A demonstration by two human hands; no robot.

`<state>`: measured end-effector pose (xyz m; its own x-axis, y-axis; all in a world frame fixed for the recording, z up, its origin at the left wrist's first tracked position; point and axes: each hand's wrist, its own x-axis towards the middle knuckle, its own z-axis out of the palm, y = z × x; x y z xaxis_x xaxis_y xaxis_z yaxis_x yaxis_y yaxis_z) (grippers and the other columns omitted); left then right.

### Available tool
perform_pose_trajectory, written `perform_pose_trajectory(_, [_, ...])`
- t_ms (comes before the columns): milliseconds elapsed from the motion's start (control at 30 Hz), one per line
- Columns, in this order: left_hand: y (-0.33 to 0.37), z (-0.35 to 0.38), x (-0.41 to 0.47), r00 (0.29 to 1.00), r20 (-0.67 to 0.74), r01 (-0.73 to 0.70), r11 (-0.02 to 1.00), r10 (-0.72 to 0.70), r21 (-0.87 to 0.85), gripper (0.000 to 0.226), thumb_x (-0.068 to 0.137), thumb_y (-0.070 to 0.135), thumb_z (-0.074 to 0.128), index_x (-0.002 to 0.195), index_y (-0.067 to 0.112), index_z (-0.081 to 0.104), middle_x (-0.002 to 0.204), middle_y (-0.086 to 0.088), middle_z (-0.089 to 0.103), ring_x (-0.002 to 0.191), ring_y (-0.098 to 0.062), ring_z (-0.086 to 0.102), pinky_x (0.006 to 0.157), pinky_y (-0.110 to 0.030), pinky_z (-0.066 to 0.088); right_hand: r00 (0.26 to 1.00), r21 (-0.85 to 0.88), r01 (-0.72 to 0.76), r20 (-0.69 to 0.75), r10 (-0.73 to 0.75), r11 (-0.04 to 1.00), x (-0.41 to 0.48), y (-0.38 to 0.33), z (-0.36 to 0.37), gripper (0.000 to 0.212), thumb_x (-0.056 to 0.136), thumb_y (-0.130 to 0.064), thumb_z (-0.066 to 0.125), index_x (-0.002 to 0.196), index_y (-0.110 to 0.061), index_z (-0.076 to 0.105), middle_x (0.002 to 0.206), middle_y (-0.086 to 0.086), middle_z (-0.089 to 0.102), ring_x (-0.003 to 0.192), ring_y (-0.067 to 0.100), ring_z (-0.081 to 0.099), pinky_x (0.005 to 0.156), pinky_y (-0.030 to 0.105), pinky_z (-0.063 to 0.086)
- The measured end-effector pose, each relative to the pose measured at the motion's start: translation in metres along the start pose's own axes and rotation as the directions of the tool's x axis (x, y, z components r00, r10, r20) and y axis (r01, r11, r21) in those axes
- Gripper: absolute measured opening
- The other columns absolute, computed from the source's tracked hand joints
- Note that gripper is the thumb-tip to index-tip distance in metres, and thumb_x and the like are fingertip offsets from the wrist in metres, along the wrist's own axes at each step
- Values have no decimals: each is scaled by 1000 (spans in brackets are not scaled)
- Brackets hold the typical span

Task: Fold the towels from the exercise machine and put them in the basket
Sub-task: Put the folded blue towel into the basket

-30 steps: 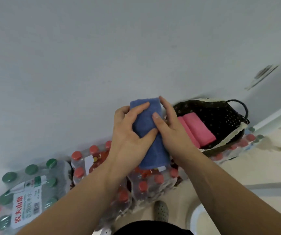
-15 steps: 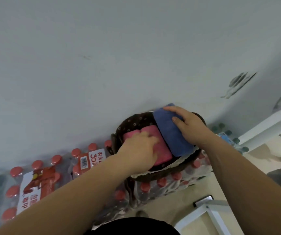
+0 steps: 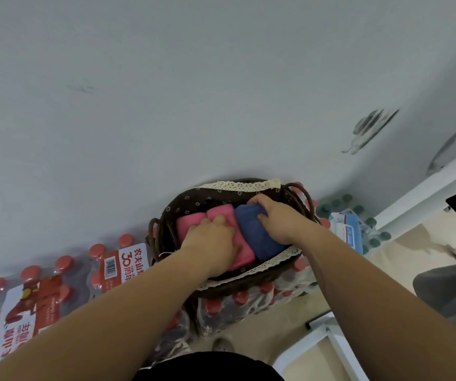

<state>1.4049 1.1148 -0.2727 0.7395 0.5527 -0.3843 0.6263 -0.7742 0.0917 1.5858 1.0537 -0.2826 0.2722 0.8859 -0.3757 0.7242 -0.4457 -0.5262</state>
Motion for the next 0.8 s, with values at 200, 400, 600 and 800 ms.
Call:
perform_pose_trajectory(200, [-1,0,1,999,-17,-36,999,37,33,52,93,51,52,134,20,45,132,-8,43,121,-33,43,96,-47,40,959,-347,-146,-279,47,926,0,-15,20,49,102,-20,41,148,-30,28,121,17,47,99,37,59,69,40,45])
perform_pose_trajectory(400, [0,4,3,997,-63,-48,996,53,72,55,93,51,50,138,20,40,135,-7,42,122,-32,42,96,-46,39,879,-790,184,-134,-458,585,-16,-18,23,39,83,-19,32,103,-16,66,103,8,56,97,30,53,82,41,45])
perform_pose_trajectory(600, [-3,12,6,997,-3,-72,987,73,143,72,96,55,40,155,19,22,162,-13,8,149,-36,7,117,-59,13,963,-703,238,258,-72,670,-23,-2,5,71,105,-24,37,157,-13,-9,165,7,-19,154,21,-8,124,46,0])
perform_pose_trajectory(800, [-10,15,13,995,71,-78,993,72,89,82,93,61,43,158,27,6,166,-8,-12,153,-29,-5,119,-60,7,923,-531,117,370,106,839,-6,-11,4,81,105,-32,40,154,-10,-21,159,9,-32,152,25,-17,125,41,0])
